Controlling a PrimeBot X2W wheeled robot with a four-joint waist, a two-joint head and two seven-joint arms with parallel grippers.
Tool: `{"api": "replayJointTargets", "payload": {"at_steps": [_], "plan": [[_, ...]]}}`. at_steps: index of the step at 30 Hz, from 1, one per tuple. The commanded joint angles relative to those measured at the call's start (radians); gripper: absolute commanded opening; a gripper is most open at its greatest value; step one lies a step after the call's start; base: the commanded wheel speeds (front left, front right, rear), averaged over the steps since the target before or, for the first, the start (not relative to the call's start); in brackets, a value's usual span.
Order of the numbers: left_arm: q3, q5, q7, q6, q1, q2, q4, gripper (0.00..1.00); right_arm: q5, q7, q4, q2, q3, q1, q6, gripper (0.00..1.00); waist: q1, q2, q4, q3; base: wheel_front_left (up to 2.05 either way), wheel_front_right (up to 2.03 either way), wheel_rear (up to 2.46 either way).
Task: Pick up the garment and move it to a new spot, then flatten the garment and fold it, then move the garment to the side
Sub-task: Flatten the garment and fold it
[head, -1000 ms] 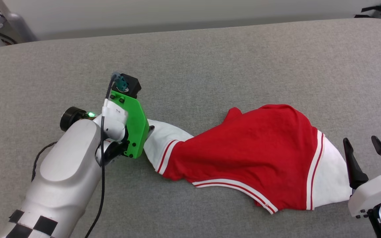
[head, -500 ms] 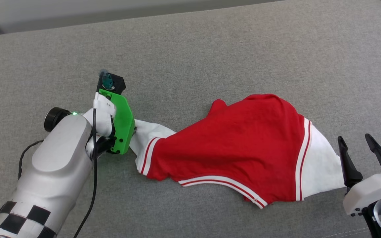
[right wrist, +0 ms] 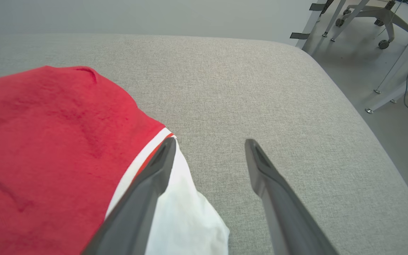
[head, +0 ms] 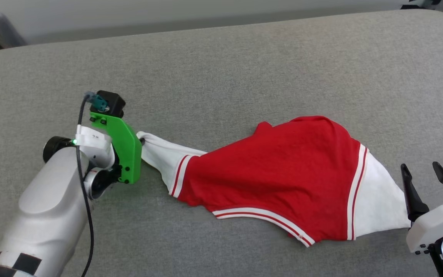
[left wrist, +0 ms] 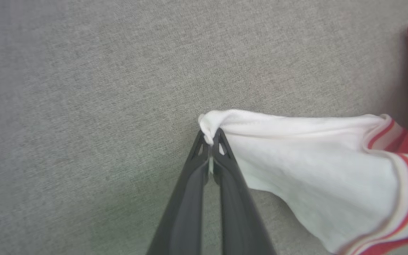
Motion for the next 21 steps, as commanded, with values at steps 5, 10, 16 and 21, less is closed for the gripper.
{"api": "replayJointTargets", "payload": {"at_steps": [5, 10, 16, 21], "plan": [[0.068, -0.021, -0.096, 0.046, 0.067, 0.062, -0.084, 0.00, 0.006, 0.018, 0.000, 0.002, -0.017, 0.028, -0.001, 1.00, 0.0000, 0.0000, 0.094, -0.069, 0.00, 0.00, 0.00], [0.118, -0.060, -0.116, 0.105, 0.187, 0.109, -0.213, 0.00, 0.003, 0.033, -0.003, 0.009, -0.015, 0.045, -0.001, 1.00, 0.0000, 0.0000, 0.136, -0.093, 0.00, 0.00, 0.00], [0.158, -0.104, -0.111, 0.211, 0.391, 0.140, -0.373, 0.00, 0.003, 0.055, 0.007, 0.016, -0.007, 0.066, -0.001, 1.00, 0.0000, 0.0000, 0.155, -0.115, 0.00, 0.00, 0.00], [0.154, -0.131, -0.096, 0.271, 0.530, 0.135, -0.459, 0.00, 0.007, 0.071, 0.013, 0.012, -0.001, 0.080, -0.001, 1.00, 0.0000, 0.0000, 0.156, -0.123, 0.00, 0.00, 0.00]]}}
